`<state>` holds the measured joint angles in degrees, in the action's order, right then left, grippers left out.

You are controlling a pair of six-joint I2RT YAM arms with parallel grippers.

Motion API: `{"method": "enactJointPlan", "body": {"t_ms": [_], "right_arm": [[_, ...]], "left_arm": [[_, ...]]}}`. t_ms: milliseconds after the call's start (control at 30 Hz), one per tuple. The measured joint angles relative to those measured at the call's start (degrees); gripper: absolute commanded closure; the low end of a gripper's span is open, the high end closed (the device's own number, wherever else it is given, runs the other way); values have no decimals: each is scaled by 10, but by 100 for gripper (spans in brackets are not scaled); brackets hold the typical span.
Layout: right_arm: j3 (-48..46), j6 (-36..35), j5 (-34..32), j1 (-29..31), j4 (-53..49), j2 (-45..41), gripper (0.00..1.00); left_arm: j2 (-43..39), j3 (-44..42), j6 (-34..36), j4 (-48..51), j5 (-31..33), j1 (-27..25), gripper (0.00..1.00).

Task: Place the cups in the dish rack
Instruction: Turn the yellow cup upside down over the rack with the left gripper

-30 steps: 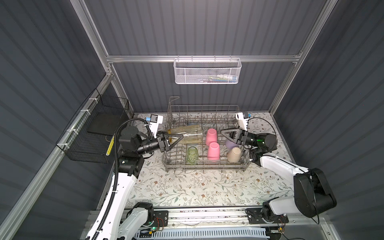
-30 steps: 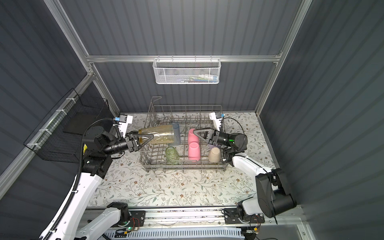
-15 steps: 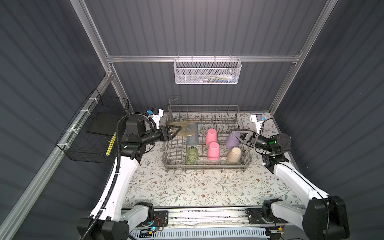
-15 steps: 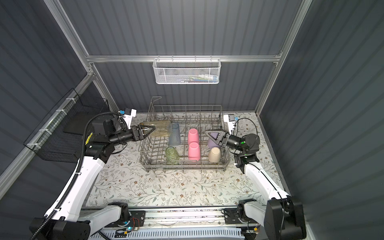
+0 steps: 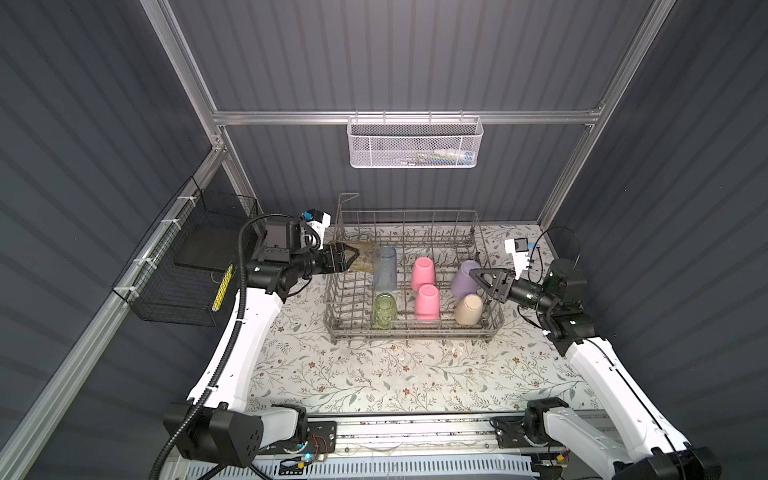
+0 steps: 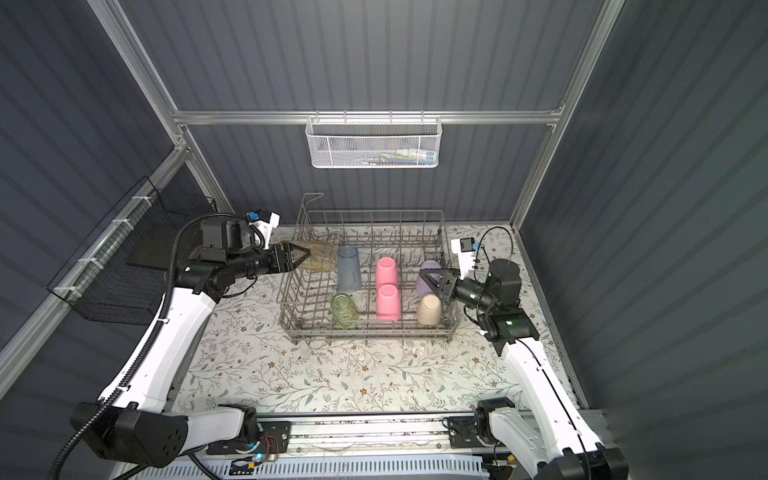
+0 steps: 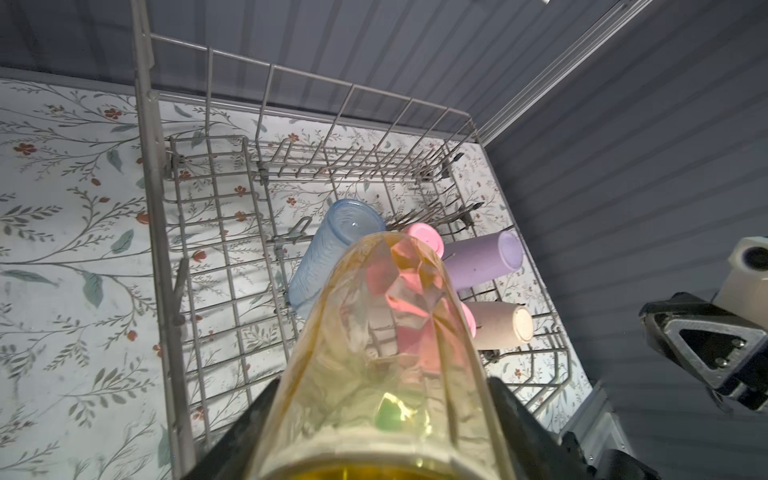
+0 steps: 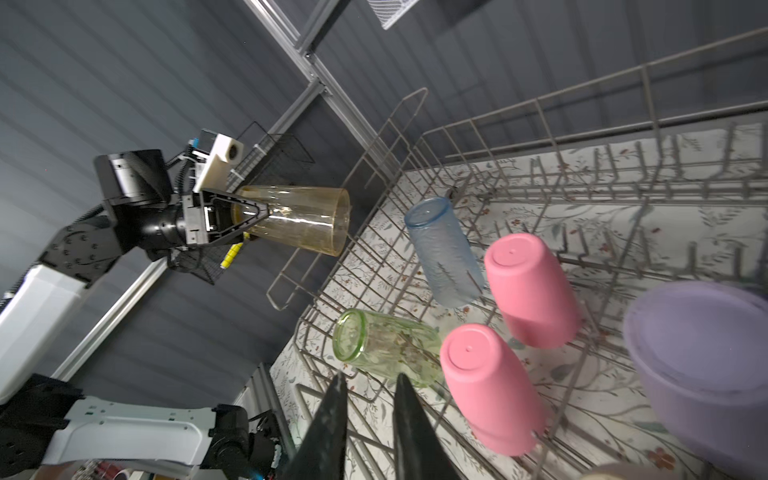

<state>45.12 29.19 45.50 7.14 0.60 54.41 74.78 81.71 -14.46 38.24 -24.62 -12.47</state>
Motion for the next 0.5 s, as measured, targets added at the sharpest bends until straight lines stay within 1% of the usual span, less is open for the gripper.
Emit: {"method": "enactJointPlan", "body": {"t_ms": [200, 400, 500], "right_arm": [[4, -36, -50, 0, -62, 0, 77], [6, -48, -74, -3, -86, 1, 77], [6, -52, -81, -3, -93, 1, 77]], "left_arm": [[40, 59, 24, 47, 89, -50, 64], [84, 99, 40, 103, 179, -85, 64], [106, 118, 45, 126, 209, -93, 64]]}}
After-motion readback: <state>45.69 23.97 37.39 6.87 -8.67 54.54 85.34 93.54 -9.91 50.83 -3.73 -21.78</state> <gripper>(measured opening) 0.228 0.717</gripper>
